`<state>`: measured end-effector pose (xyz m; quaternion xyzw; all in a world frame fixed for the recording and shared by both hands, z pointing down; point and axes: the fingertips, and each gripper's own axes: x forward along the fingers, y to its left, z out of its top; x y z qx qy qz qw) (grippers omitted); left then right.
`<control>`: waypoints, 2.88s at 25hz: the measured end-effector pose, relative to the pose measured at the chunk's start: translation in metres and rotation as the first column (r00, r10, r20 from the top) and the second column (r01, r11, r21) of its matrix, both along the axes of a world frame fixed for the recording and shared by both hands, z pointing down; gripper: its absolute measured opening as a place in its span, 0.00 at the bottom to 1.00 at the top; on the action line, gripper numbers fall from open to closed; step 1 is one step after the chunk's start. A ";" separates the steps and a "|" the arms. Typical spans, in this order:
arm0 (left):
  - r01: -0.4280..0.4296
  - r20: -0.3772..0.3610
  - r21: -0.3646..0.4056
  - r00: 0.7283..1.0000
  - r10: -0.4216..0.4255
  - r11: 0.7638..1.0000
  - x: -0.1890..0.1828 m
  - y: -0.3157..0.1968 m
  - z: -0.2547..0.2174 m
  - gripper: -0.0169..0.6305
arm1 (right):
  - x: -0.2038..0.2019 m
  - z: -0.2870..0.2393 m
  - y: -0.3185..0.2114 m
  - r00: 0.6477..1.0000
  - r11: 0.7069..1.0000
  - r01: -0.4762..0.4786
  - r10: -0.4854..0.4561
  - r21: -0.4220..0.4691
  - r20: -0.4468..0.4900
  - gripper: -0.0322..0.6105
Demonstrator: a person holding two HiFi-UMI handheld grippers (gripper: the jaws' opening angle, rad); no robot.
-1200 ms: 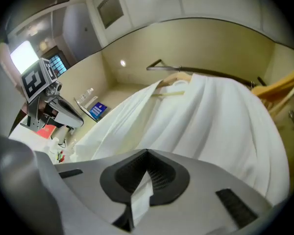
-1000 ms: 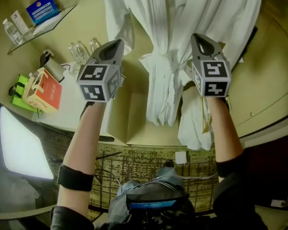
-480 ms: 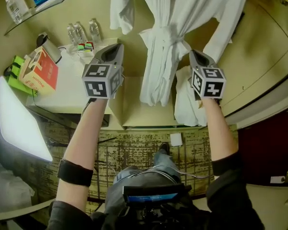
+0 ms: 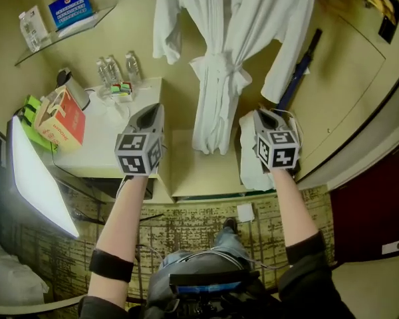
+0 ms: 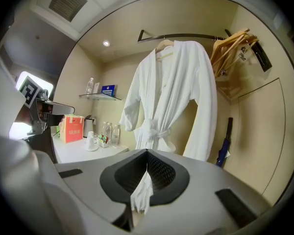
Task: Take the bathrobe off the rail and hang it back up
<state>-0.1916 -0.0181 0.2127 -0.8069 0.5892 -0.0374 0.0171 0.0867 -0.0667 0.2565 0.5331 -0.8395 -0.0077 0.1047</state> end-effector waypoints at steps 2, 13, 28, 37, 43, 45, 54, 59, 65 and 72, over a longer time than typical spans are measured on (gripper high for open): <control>0.001 -0.009 -0.026 1.000 -0.002 1.000 -0.004 0.009 0.015 0.03 | 0.002 0.015 0.011 1.000 1.000 -0.008 0.008 -0.027 -0.001 0.08; -0.005 -0.047 -0.047 0.999 0.002 0.999 -0.022 0.003 0.041 0.03 | 0.001 0.041 0.006 0.999 0.997 -0.043 0.043 -0.062 -0.001 0.08; -0.007 -0.046 -0.065 0.999 0.004 0.998 -0.021 -0.014 0.046 0.03 | -0.016 0.031 -0.015 1.000 0.999 -0.012 0.012 -0.050 -0.007 0.08; -0.014 -0.027 -0.063 1.000 0.012 0.998 -0.001 -0.029 0.030 0.03 | -0.007 -0.050 -0.042 1.000 0.993 -0.007 0.007 0.121 0.001 0.08; -0.003 -0.005 -0.004 1.000 0.003 1.000 0.012 -0.060 -0.005 0.03 | -0.003 -0.167 -0.067 1.000 0.939 -0.021 0.027 0.344 -0.013 0.13; -0.006 -0.003 0.019 1.000 0.006 1.000 0.020 -0.075 -0.022 0.03 | -0.005 -0.210 -0.078 0.999 0.904 -0.015 0.032 0.428 -0.033 0.16; -0.020 0.042 0.169 0.999 0.013 0.985 0.071 -0.161 -0.120 0.11 | 0.000 -0.379 -0.122 0.978 0.710 0.028 0.126 0.704 -0.166 0.36; 0.005 0.117 0.287 0.992 -0.040 0.958 0.096 -0.199 -0.218 0.14 | -0.003 -0.421 -0.133 0.972 0.652 0.078 0.117 0.754 -0.202 0.36; -0.066 0.160 0.349 0.987 0.010 0.935 0.147 -0.220 -0.291 0.14 | -0.018 -0.498 -0.150 0.927 0.550 0.101 0.249 0.829 -0.279 0.51; -0.168 0.150 0.380 0.982 0.118 0.910 0.168 -0.243 -0.323 0.12 | -0.039 -0.560 -0.190 0.807 0.550 0.127 0.427 0.826 -0.408 0.56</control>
